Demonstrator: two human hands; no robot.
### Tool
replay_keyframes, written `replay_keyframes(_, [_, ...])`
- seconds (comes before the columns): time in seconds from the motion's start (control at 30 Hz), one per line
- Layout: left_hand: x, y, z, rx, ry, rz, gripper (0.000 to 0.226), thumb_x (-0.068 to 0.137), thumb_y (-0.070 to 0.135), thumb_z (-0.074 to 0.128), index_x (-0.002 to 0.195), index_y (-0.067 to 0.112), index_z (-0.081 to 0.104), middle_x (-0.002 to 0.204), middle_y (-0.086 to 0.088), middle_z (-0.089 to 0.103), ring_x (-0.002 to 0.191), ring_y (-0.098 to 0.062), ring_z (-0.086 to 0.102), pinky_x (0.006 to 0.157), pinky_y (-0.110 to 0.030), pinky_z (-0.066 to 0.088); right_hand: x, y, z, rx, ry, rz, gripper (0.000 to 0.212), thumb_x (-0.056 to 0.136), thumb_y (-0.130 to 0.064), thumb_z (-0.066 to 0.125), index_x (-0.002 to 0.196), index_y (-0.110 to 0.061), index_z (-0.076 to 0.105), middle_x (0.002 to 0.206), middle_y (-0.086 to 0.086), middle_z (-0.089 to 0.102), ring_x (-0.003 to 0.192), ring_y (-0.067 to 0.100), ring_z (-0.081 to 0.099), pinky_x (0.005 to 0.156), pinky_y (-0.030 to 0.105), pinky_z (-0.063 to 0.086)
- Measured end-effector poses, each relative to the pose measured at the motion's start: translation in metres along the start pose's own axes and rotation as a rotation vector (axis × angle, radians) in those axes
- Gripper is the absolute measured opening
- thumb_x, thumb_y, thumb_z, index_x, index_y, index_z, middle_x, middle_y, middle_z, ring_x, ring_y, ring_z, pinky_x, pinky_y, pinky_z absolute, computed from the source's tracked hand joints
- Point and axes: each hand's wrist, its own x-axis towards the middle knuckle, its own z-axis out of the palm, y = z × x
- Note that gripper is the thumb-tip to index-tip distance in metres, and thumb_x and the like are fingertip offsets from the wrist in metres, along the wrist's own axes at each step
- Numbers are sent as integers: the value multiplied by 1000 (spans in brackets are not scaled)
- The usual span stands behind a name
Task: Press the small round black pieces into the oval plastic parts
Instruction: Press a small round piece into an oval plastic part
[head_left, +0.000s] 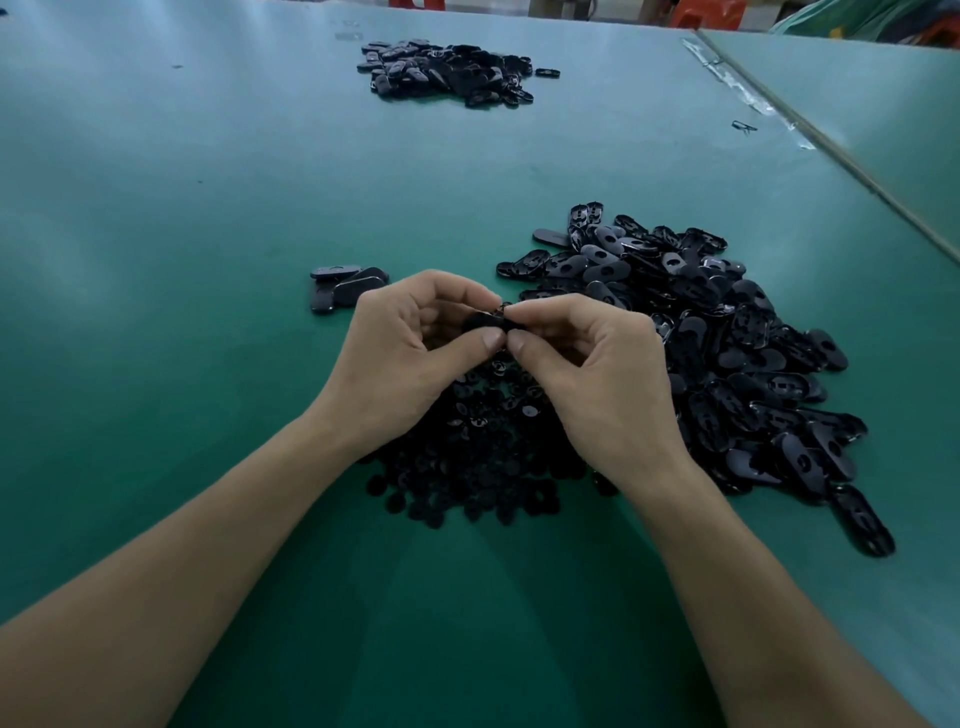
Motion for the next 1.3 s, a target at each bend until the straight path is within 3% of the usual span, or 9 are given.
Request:
replay_keyframes(0.47, [1,-5,-3,-31,16,-22,26,78,2,83,93,22,75,83,4,77,77,-9,71,77,-21,58,3,1,-4,28,-21,18,15,83,-9,79,89,-23,76,78,-12,75,75,1,71,70,13,52])
replay_keyframes(0.87, [1,-3,0,9,51,-25,28,76,1,83,90,24,75,77,13,76,71,0,69,73,-14,55,1,-8,3,-130,8,23,15,86,-13,72,85,-27,69,72,-15,69,68,-5,65,63,7,47])
replay_keyframes(1.3, [1,1,3,40,70,-39,27,74,3,84,86,25,75,73,14,75,66,0,67,70,-15,55,2,-9,-3,-138,-7,50,15,86,-13,75,86,-28,73,75,-12,73,71,1,69,72,23,59])
